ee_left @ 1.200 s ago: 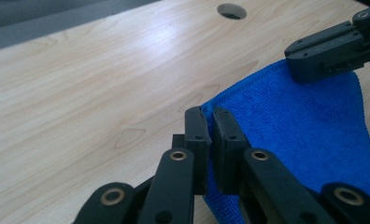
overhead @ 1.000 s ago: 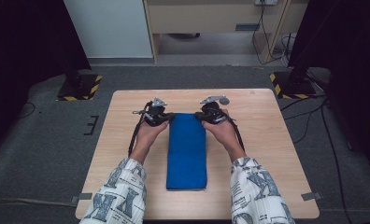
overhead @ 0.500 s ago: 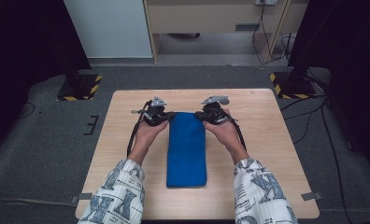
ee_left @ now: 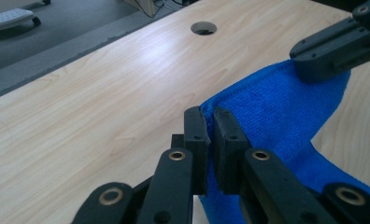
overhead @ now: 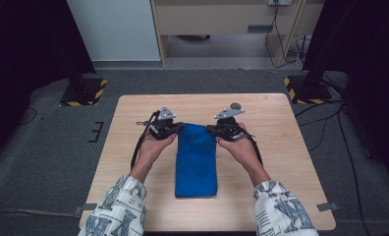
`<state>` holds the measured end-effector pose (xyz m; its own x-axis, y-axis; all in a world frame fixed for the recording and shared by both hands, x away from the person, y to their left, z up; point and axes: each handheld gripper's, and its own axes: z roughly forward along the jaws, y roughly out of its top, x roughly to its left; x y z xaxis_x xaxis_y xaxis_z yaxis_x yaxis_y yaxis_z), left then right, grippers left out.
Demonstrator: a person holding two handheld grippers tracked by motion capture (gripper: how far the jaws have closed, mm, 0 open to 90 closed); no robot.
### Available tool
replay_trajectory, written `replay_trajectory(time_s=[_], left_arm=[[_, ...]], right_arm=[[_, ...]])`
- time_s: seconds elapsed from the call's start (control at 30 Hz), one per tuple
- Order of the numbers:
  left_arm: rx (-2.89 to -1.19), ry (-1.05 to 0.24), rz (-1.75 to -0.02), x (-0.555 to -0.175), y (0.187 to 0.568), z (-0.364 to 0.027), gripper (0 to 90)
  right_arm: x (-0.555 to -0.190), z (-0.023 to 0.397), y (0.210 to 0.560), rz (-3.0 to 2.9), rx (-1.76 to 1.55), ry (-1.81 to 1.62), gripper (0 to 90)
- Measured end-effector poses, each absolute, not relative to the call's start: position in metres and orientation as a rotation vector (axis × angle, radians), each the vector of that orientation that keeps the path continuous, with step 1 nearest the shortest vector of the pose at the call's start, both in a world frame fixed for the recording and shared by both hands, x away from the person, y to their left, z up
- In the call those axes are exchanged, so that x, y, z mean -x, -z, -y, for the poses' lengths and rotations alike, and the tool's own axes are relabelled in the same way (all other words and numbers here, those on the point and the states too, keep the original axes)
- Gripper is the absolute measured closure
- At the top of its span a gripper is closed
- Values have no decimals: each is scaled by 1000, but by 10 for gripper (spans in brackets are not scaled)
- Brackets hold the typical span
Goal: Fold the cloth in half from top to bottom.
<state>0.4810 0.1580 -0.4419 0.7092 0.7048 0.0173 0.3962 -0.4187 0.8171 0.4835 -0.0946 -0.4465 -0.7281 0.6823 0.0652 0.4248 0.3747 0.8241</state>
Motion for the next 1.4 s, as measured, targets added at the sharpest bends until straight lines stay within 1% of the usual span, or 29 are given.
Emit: replay_trajectory(time_s=[0.33, 0.63, 1.0, 1.4], left_arm=[[-2055, -466, -810, -468, 440, -160, 845], [-2034, -450, -809, -450, 448, -169, 845], [-2034, -455, -778, -431, 450, -171, 845], [-2034, -451, -788, -412, 456, -172, 845]], right_arm=[[-469, 96, 450, -2365, -950, -1284, 855], [-454, 93, 450, -2391, -896, -1301, 854], [-439, 93, 455, -2408, -875, -1320, 853], [-421, 93, 457, -2409, -852, -1331, 852]])
